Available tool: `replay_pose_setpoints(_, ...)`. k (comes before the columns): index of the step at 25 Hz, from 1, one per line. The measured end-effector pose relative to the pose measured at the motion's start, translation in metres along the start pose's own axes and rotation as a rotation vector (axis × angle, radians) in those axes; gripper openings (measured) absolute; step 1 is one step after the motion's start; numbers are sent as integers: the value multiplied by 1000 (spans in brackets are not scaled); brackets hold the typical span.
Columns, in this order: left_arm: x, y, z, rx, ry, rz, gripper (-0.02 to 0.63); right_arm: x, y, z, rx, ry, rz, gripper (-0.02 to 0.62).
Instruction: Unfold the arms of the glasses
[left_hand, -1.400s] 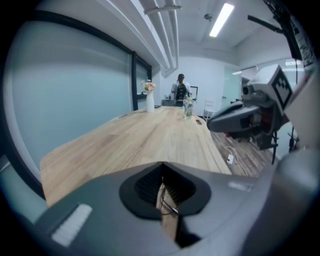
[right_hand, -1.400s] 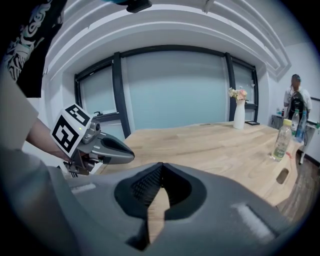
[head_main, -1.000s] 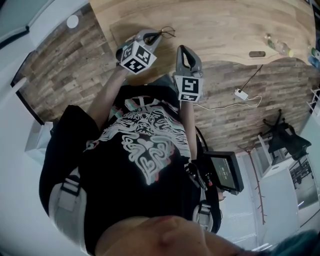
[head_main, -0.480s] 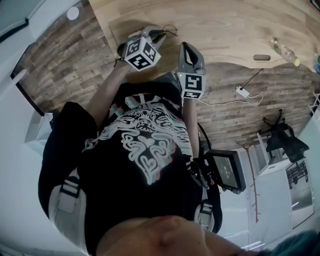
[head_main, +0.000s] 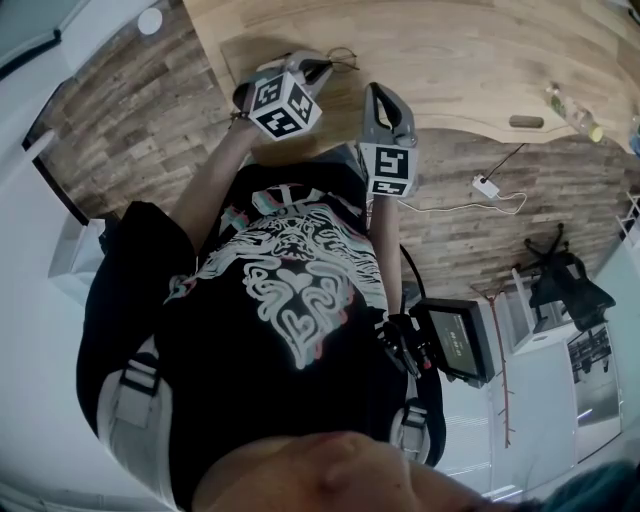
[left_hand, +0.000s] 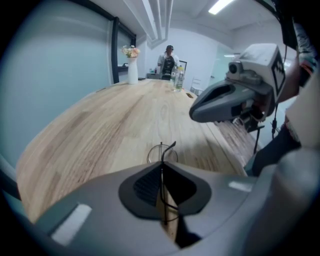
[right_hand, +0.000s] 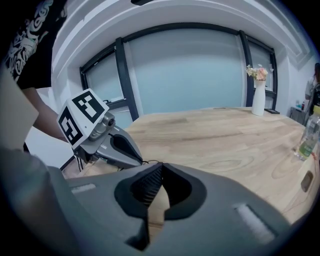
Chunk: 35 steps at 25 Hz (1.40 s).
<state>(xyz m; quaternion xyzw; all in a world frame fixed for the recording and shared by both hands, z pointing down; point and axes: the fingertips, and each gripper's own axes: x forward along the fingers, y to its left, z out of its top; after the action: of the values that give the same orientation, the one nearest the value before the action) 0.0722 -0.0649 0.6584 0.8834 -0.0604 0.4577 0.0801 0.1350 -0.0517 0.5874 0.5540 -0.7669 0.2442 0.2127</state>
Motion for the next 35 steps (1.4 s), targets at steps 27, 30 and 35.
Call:
replay_pose_setpoints(27,-63,-19,20,321,-341,-113,0,38,43,-20,-654,241,334,0)
replay_pose_setpoints(30,-63,-20,16,332,-333,-114,-1,47,49,-18,-738,253,344,2)
replay_pose_setpoints(35,-71,-18,17,328,-339,-105,-1,59,61,-22,-842,290,391,64)
